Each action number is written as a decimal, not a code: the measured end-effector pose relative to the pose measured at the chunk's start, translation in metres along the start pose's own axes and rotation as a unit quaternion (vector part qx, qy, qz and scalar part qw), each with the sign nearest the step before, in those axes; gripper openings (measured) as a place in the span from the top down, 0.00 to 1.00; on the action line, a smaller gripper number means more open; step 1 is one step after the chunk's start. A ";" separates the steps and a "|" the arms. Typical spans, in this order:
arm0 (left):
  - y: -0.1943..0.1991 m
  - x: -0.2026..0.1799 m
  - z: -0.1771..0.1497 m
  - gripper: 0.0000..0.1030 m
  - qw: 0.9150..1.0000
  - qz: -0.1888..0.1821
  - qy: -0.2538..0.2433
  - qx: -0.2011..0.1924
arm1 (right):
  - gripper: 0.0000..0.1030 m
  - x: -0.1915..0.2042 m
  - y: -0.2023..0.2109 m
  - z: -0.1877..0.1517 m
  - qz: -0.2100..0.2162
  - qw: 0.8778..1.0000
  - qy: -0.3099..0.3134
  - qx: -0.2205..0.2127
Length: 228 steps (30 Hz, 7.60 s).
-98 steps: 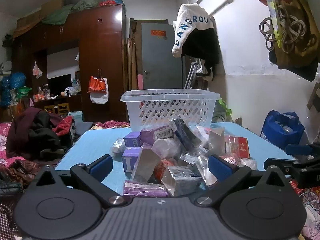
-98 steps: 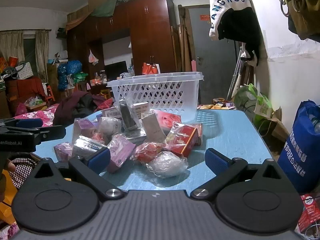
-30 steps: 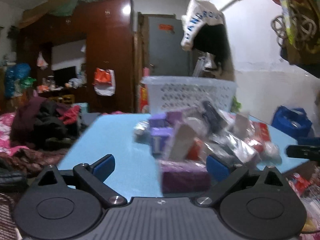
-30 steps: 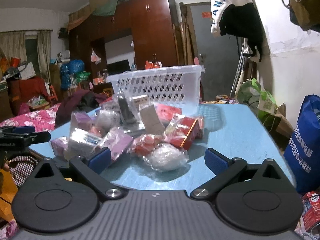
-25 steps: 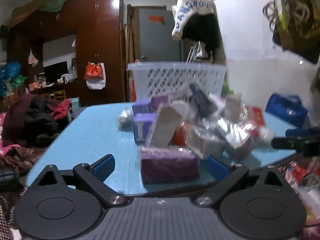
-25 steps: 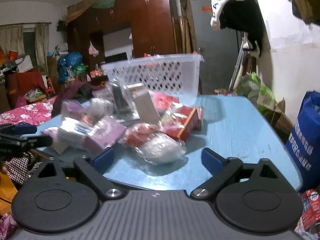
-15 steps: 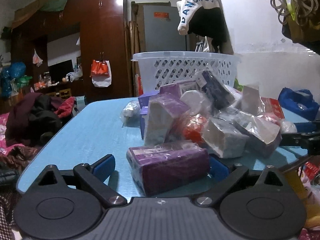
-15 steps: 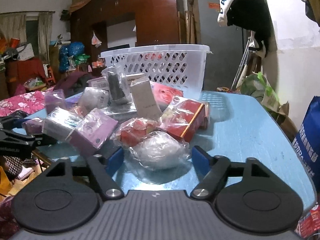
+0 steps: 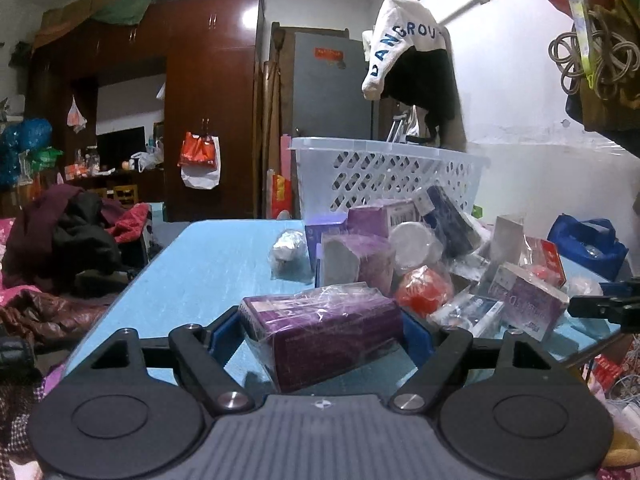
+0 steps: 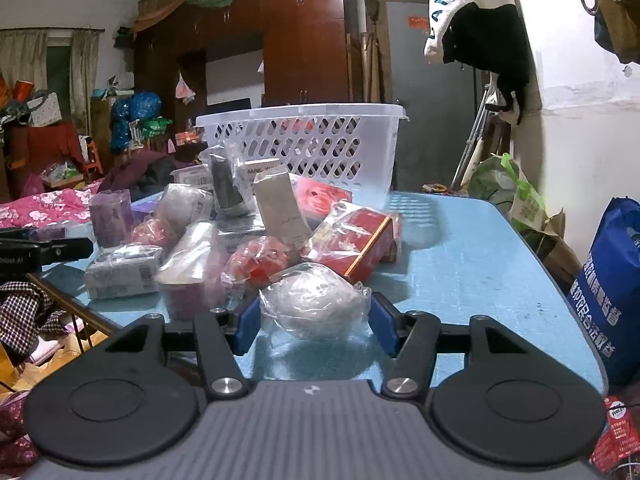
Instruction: Organize objects
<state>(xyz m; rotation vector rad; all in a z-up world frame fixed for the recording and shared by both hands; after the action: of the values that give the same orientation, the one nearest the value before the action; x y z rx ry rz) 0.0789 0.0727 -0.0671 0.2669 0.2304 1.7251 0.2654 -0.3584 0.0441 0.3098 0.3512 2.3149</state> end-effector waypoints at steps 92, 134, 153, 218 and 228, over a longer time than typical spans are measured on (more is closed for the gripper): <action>-0.019 -0.001 0.016 0.51 0.998 -0.034 0.017 -0.056 | 0.63 0.046 0.007 -0.003 0.086 0.992 0.036 -0.084; -0.206 -0.077 0.185 0.01 0.995 -0.059 0.048 0.071 | 0.20 -0.053 -0.126 0.169 0.026 0.999 0.037 -0.008; -0.005 -0.043 0.012 0.01 0.994 -0.103 0.021 0.020 | 0.00 0.005 0.024 0.017 0.074 0.995 0.011 -0.072; -0.187 -0.066 0.185 0.60 0.993 -0.083 0.070 0.055 | 0.73 -0.045 -0.139 0.192 0.018 1.000 0.017 -0.009; -0.176 -0.053 0.170 0.00 0.994 -0.078 0.056 0.046 | 0.00 -0.046 -0.117 0.181 -0.001 0.999 0.019 -0.028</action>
<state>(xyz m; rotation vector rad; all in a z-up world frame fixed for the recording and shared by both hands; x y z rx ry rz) 0.3047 0.0506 0.0389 0.2129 0.4035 1.5775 0.4325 -0.2844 0.1677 0.2385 0.3046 2.3256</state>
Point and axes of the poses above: each gripper's, at about its wrist camera, not at the fingertips, and y roughly against the way its jaws point, x to its left, z to its top, the point moved 4 cm from there along -y, roughly the way its jaws point, and after that the axes turned 12 degrees about z, right-handed, at the moved point
